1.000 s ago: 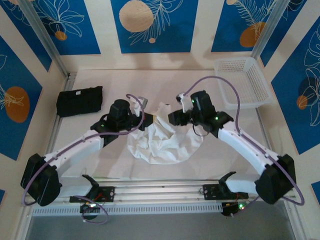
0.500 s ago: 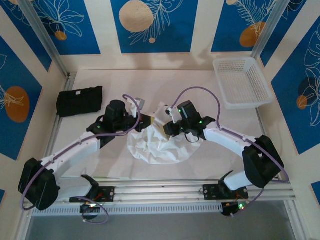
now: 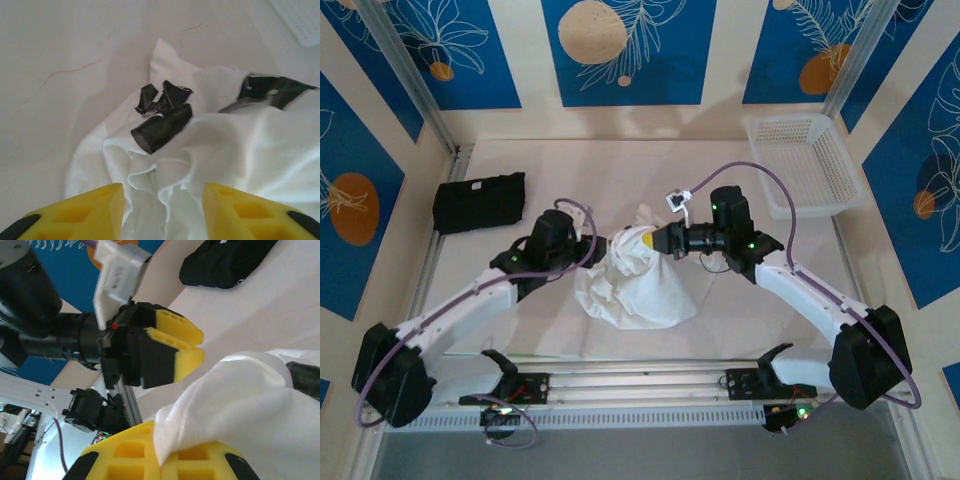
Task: Fold the inside-out t-shirt
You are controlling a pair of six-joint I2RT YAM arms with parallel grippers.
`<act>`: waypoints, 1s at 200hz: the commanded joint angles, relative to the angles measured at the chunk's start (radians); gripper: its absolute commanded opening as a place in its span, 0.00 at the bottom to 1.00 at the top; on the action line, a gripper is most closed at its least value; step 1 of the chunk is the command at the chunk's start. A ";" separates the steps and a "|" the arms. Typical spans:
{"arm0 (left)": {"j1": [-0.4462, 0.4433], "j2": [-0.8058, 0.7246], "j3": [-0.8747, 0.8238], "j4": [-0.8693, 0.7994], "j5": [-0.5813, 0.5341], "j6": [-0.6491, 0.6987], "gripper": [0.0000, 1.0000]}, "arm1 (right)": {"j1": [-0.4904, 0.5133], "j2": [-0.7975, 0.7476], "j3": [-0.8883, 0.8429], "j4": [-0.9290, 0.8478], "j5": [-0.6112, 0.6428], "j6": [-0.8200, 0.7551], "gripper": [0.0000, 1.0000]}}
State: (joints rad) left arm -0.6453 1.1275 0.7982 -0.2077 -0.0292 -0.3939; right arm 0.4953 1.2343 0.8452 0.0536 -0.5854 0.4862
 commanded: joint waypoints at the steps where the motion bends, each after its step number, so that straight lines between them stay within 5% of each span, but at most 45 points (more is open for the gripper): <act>1: -0.096 -0.119 -0.046 0.025 -0.029 -0.040 0.50 | 0.003 0.004 -0.021 0.092 -0.064 0.090 0.00; 61: -0.134 0.043 -0.077 0.266 0.270 -0.055 0.46 | -0.020 0.012 -0.009 0.065 -0.098 0.092 0.00; 109: -0.124 0.181 -0.013 0.214 0.122 -0.049 0.44 | -0.046 -0.018 -0.020 0.045 -0.093 0.089 0.00; 152: -0.111 0.317 0.039 0.259 0.142 -0.070 0.48 | -0.050 -0.025 -0.030 0.056 -0.099 0.091 0.00; 163: -0.105 0.347 0.054 0.292 0.179 -0.078 0.42 | -0.052 -0.029 -0.035 0.055 -0.099 0.088 0.00; 188: -0.068 0.345 0.047 0.394 0.309 -0.091 0.04 | -0.084 -0.054 -0.047 0.016 -0.087 0.075 0.00; 200: -0.045 0.289 -0.007 0.498 0.396 -0.090 0.00 | -0.108 -0.075 -0.048 -0.028 -0.061 0.072 0.00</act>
State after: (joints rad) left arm -0.7322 1.4872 0.8230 0.0948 0.1974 -0.4759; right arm 0.4282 1.2160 0.8085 0.0879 -0.6548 0.5682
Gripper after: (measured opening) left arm 0.042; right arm 0.070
